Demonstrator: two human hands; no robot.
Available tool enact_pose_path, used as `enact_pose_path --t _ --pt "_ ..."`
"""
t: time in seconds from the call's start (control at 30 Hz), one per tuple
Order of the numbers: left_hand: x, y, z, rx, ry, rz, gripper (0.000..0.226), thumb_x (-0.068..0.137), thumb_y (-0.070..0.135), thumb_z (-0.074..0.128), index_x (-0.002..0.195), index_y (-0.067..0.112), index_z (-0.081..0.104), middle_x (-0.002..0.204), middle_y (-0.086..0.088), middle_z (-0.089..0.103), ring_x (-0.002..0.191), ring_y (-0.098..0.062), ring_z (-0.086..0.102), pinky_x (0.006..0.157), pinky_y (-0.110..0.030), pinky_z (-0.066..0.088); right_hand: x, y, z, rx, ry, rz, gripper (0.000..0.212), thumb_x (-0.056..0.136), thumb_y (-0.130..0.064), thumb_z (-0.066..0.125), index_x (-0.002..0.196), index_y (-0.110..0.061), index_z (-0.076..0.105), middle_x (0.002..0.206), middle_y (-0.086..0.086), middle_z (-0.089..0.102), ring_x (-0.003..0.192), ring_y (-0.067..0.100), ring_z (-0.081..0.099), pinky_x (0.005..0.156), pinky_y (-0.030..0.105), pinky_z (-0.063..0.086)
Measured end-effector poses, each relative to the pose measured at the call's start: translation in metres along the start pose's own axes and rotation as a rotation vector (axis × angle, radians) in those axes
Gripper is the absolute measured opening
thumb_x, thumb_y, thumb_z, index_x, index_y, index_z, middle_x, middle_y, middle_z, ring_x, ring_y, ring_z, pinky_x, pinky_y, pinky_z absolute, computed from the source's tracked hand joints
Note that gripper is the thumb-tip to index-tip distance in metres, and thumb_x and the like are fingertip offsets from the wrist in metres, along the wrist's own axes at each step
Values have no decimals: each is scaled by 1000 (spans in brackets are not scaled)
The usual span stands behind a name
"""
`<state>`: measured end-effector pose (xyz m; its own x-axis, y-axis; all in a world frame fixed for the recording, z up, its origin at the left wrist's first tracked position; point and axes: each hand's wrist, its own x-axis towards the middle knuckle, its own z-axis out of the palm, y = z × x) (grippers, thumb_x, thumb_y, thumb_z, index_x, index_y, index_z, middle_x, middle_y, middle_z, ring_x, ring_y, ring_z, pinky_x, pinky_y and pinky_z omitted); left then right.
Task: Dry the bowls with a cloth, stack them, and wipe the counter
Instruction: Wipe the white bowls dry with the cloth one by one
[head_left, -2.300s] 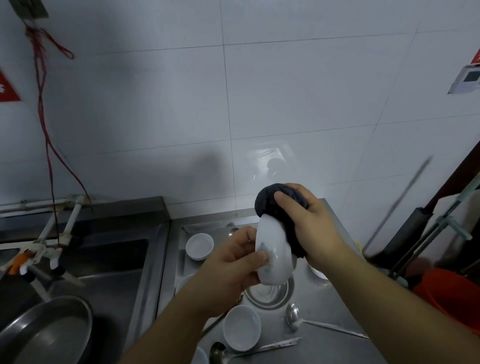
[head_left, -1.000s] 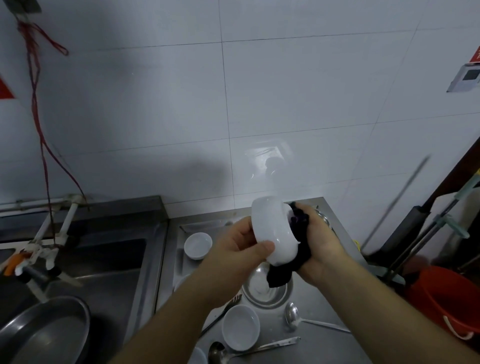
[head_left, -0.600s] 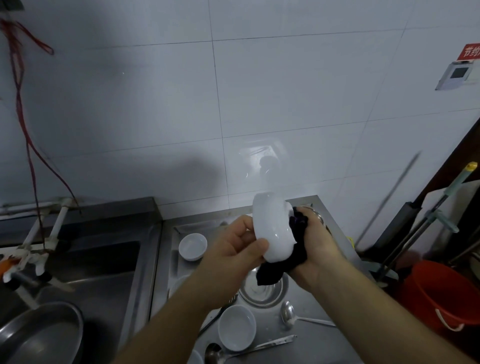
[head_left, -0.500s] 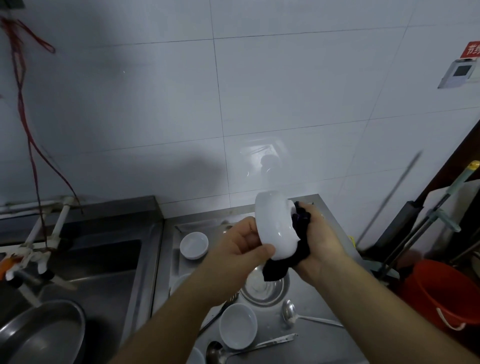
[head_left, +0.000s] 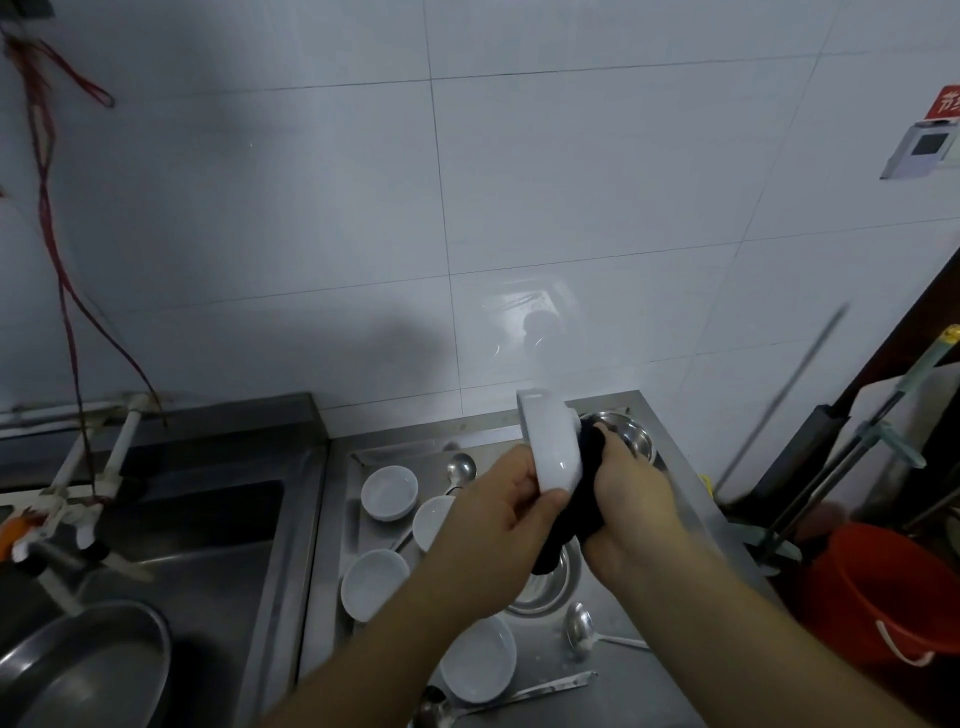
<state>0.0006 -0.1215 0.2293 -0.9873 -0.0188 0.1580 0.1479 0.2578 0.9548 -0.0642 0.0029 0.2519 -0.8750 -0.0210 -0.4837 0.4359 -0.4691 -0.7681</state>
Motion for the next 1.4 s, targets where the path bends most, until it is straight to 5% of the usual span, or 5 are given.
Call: enact_pose_path --t 0.23,0.5,0.93,1.17,1.4 --pt "-5 5 6 214 -51 64 7 105 26 59 110 31 61 83 21 70 74 1 67 66 -10 48 -4 -5 -8 -64 33 -212 14 102 -26 62 112 -23 71 96 8 81 79 25 80 56 33 61" --pt "4 9 3 571 -93 51 12 108 33 53 104 23 49 83 9 64 68 -7 59 59 -18 45 -7 -11 -20 -307 -40 -372 23 65 -54 78 84 -46 68 83 -3 77 69 25 73 64 38 57" --pt "14 -4 21 902 -241 192 19 112 35 41 120 20 50 105 -2 68 83 -19 59 71 -29 40 19 0 -53 -264 63 -325 63 49 -43 91 106 -29 68 92 -4 79 85 23 79 74 46 66" --pt "29 -21 28 667 23 231 28 108 40 44 116 28 68 106 11 73 92 -4 65 78 -18 53 37 3 -82 -50 79 -190 20 86 -21 82 101 -18 69 74 3 74 56 21 70 42 29 48" --pt "58 -71 50 64 54 -406 31 107 39 54 136 31 63 118 11 74 103 -7 71 88 -30 61 60 -9 -118 -31 118 -106 15 75 -33 85 87 -24 79 81 7 72 63 27 64 57 37 42"
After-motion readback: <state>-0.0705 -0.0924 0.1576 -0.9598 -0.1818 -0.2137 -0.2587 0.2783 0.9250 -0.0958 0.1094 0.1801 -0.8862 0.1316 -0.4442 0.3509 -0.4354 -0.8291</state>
